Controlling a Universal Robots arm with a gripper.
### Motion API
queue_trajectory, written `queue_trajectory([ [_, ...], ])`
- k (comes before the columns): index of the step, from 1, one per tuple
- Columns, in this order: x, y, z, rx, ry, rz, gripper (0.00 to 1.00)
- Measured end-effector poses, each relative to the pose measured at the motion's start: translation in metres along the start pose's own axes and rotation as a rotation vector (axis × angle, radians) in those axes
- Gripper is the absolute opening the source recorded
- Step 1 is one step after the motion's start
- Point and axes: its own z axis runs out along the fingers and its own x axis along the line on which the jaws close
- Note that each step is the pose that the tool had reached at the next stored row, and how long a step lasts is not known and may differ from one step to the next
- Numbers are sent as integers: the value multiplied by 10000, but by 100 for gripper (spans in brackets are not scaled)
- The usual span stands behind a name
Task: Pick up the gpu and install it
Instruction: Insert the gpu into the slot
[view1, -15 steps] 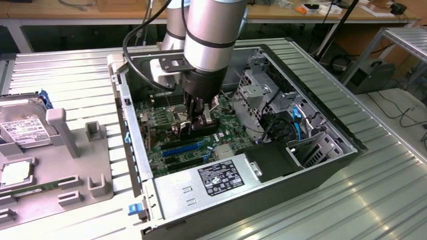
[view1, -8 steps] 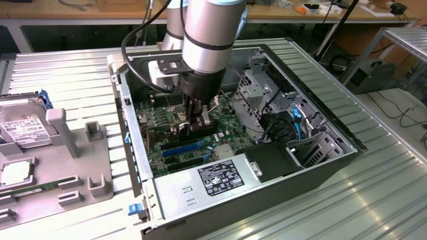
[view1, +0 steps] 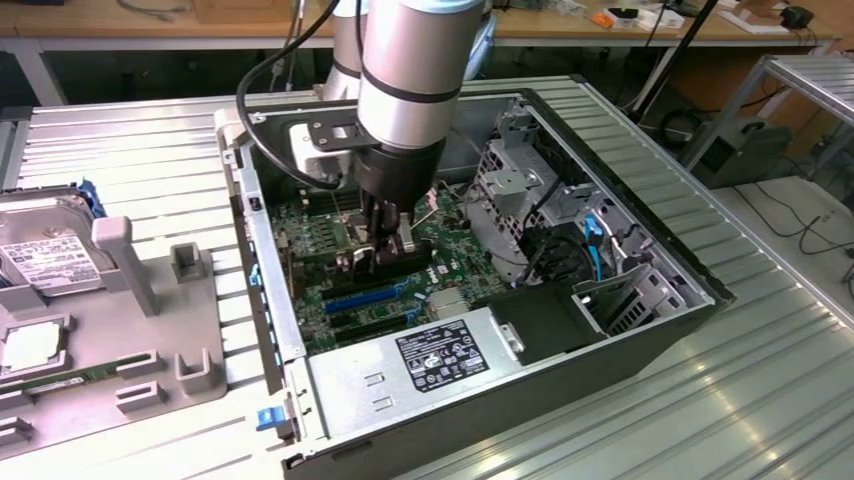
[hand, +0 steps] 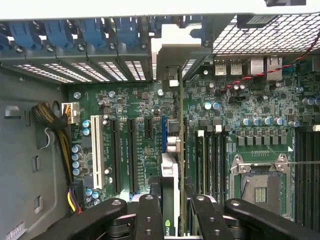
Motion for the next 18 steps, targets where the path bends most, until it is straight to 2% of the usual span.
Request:
queue_trajectory([
  [18, 48, 30, 6, 0, -1, 1, 27],
])
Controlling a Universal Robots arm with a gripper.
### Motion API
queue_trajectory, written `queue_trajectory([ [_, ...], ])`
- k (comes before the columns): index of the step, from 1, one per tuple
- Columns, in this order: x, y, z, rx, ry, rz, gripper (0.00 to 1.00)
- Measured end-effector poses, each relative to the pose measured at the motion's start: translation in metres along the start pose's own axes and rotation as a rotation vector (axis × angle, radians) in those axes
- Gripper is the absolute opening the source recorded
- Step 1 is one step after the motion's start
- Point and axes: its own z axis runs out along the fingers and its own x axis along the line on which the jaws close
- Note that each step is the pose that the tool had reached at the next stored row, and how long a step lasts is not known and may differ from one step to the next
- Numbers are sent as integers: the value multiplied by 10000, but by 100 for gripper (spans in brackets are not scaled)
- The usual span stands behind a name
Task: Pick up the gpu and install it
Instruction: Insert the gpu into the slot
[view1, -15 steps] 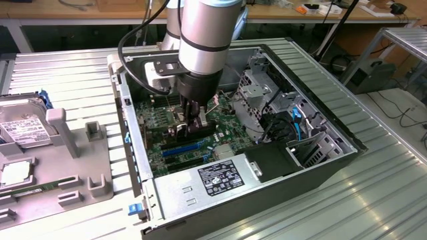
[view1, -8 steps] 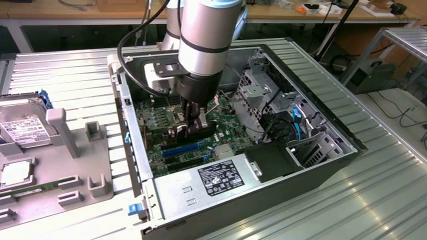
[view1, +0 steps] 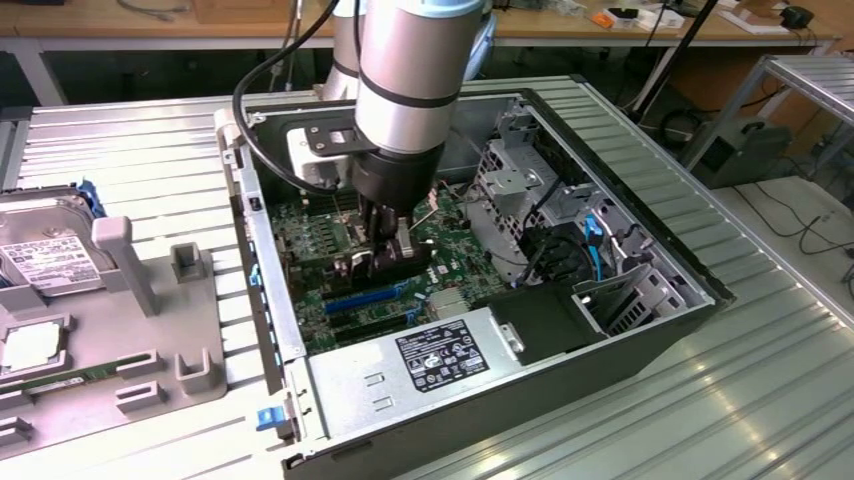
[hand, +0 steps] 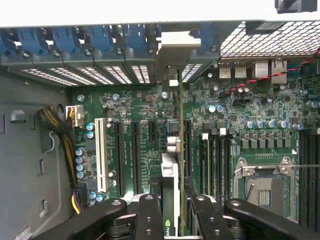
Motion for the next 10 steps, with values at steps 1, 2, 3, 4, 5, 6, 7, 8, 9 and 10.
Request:
queue_trajectory([
  [1, 3, 0, 0, 0, 0, 0, 27],
  [2, 7, 0, 1, 1, 0, 0, 27],
  [3, 12, 0, 1, 1, 0, -1, 27],
  [4, 18, -1, 0, 0, 1, -1, 27],
  [5, 24, 0, 0, 0, 1, 0, 27],
  [6, 25, 0, 0, 1, 0, 0, 27],
  [7, 25, 0, 0, 1, 0, 2, 27],
  [8, 25, 0, 0, 0, 0, 1, 27],
  [9, 25, 1, 0, 0, 1, 0, 27],
  [10, 25, 1, 0, 0, 1, -1, 27],
])
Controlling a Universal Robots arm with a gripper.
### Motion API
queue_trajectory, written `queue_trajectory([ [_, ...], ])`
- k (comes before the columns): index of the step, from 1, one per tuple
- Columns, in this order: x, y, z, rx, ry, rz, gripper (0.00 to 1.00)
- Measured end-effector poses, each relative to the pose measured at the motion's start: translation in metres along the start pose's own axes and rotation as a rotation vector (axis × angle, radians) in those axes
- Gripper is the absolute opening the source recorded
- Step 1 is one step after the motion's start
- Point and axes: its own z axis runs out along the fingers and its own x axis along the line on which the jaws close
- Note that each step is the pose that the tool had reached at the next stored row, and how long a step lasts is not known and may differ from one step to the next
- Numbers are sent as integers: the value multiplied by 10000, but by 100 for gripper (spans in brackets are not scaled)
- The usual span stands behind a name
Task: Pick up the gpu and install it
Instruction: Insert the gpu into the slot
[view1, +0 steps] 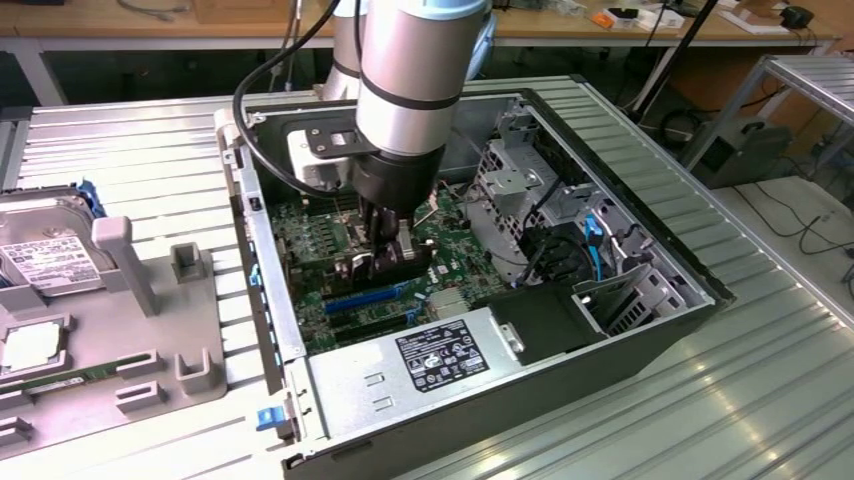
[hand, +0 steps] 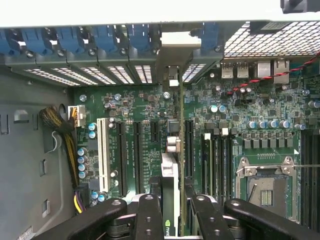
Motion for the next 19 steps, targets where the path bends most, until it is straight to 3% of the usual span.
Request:
queue_trajectory([
  [19, 0, 14, 45, 0, -1, 0, 27],
])
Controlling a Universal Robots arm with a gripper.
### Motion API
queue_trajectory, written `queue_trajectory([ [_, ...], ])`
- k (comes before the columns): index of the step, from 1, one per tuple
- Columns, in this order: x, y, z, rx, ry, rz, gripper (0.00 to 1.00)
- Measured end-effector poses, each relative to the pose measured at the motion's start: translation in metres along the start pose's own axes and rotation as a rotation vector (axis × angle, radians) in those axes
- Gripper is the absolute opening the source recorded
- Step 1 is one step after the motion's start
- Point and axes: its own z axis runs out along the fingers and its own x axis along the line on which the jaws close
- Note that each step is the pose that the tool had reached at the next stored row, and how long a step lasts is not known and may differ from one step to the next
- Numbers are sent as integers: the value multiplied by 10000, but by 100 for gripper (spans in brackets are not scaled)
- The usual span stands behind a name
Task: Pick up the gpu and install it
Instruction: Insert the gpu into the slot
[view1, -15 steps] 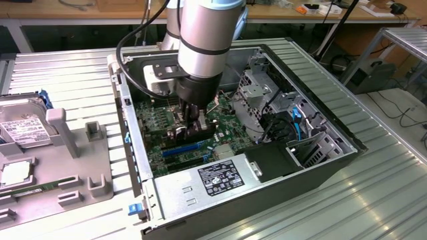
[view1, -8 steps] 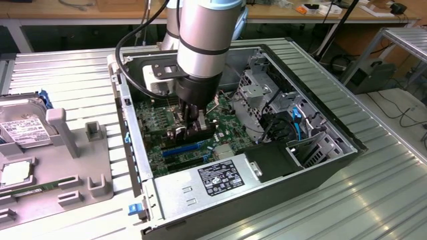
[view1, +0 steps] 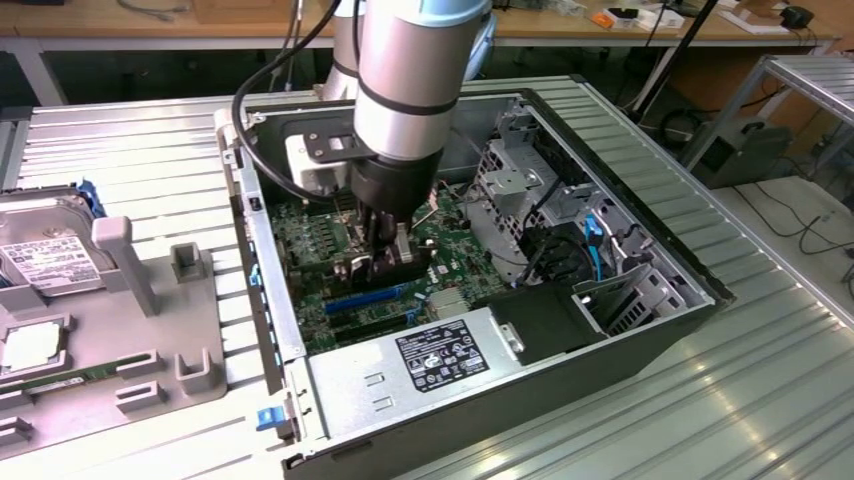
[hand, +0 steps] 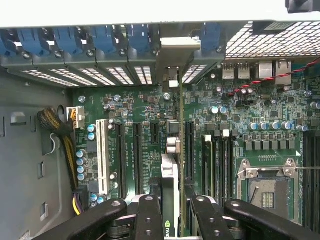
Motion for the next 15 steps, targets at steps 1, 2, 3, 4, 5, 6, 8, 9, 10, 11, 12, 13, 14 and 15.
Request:
queue_trajectory([
  [1, 0, 0, 4, -1, 1, 0, 27],
  [2, 0, 0, 14, 0, 0, 0, 27],
  [3, 0, -1, 24, 0, 0, 1, 27],
  [4, 0, -1, 31, -1, 1, 1, 27],
  [5, 0, -1, 36, 0, 0, 0, 27],
  [6, 0, -1, 40, 0, 0, 0, 27],
  [8, 0, -1, 50, 0, 0, 0, 27],
  [9, 0, -2, 53, 0, 0, 0, 27],
  [10, 0, -2, 58, 0, 0, 0, 27],
  [11, 0, -2, 63, 0, 0, 0, 27],
  [12, 0, -2, 66, 0, 0, 0, 27],
  [13, 0, -2, 71, -1, 1, 0, 27],
  [14, 0, -2, 80, 0, 1, 0, 27],
  [15, 0, -2, 84, 0, 0, 1, 27],
])
